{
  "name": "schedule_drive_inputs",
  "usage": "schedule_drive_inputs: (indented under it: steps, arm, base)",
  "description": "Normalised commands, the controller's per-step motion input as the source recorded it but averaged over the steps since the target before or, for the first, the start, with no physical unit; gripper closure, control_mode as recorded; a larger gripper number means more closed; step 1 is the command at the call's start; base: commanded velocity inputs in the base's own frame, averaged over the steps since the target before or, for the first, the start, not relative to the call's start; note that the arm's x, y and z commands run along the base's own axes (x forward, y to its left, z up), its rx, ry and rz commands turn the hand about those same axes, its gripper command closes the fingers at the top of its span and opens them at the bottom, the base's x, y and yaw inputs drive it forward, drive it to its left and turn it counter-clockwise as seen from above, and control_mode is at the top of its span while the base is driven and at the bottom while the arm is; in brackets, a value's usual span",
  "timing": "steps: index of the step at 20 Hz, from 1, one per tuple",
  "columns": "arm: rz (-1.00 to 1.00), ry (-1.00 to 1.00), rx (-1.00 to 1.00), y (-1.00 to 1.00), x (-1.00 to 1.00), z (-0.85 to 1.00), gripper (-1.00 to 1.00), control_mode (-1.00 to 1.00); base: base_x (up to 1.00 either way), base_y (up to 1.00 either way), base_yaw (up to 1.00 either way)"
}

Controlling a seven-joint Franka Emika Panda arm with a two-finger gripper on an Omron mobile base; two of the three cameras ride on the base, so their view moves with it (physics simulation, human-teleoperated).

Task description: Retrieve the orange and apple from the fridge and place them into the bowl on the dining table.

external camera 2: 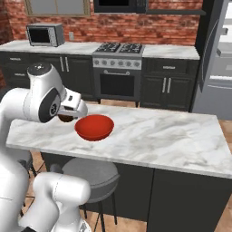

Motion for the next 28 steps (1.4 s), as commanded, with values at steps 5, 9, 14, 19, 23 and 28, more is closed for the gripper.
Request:
schedule_drive_inputs:
  steps: [5, 9, 14, 19, 23, 28]
  arm:
    - [0.00, 0.04, 0.00, 0.10, 0.44, -0.48, 1.00, -1.00]
    - [0.00, 0.00, 0.00, 0.03, 0.60, -0.45, 1.00, -1.00]
    - [0.00, 0.00, 0.00, 0.00, 0.67, -0.55, 1.00, -1.00]
    - [0.00, -0.01, 0.00, 0.00, 0.60, -0.56, 1.00, -1.00]
    - [0.00, -0.01, 0.00, 0.00, 0.56, -0.54, 1.00, -1.00]
    - [0.00, 0.00, 0.00, 0.01, 0.52, -0.47, 1.00, -1.00]
  base:
    - [0.00, 0.00, 0.00]
    - [0.00, 0.00, 0.00]
    - [0.00, 0.00, 0.00]
    - [0.00, 0.00, 0.00]
    - [0.00, 0.00, 0.00]
    - [0.00, 0.00, 0.00]
